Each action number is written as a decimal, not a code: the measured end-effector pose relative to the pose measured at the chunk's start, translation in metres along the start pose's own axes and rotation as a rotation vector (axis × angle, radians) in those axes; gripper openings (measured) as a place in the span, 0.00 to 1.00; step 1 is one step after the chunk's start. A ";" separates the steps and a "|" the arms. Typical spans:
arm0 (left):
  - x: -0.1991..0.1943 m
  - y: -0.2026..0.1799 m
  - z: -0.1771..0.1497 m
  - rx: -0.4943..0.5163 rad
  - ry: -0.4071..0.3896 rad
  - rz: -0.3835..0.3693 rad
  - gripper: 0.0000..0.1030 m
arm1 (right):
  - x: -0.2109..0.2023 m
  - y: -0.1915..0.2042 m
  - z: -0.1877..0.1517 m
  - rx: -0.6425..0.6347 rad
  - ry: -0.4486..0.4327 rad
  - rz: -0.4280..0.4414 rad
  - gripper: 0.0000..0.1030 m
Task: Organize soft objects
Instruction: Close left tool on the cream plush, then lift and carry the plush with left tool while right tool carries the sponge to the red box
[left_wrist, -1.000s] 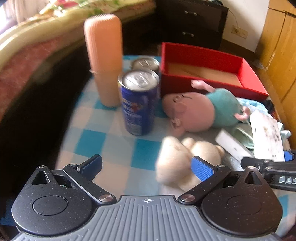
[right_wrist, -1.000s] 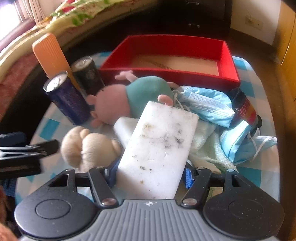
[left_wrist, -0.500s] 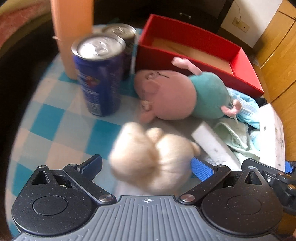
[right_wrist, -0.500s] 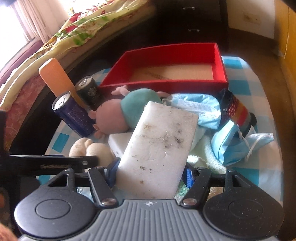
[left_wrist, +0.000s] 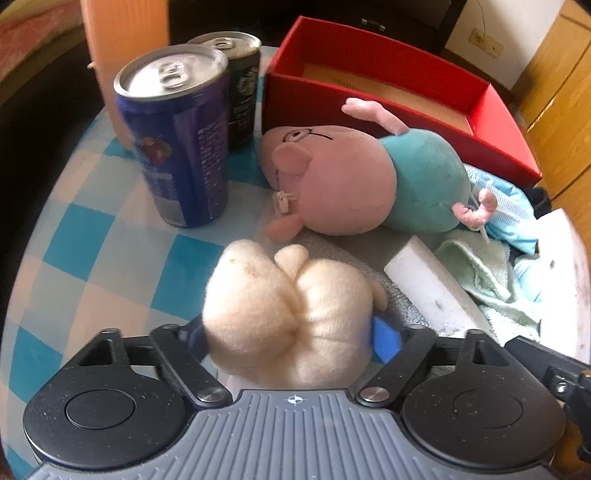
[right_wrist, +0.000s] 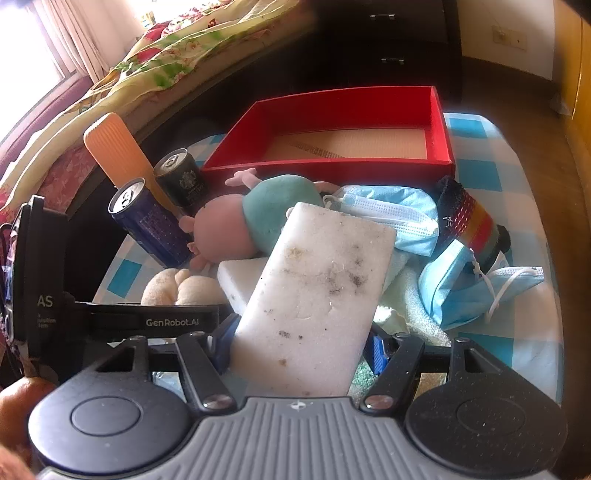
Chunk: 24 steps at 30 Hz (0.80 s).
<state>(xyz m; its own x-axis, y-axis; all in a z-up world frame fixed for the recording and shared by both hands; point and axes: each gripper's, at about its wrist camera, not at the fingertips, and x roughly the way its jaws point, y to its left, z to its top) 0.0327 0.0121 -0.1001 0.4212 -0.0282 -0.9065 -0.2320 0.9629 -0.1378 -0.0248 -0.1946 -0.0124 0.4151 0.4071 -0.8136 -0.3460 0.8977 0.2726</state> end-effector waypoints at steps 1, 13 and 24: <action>-0.003 0.003 -0.001 -0.002 -0.002 -0.006 0.72 | 0.001 0.000 0.000 -0.003 0.002 0.000 0.44; -0.060 0.040 -0.013 -0.024 -0.092 0.030 0.69 | 0.003 0.014 -0.001 -0.022 -0.005 0.012 0.44; -0.077 0.015 -0.005 -0.001 -0.181 0.004 0.69 | -0.014 0.013 0.003 -0.012 -0.068 0.016 0.44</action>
<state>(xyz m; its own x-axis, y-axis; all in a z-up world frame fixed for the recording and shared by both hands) -0.0078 0.0278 -0.0346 0.5713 0.0241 -0.8204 -0.2347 0.9626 -0.1351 -0.0327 -0.1886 0.0040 0.4654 0.4326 -0.7722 -0.3628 0.8890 0.2793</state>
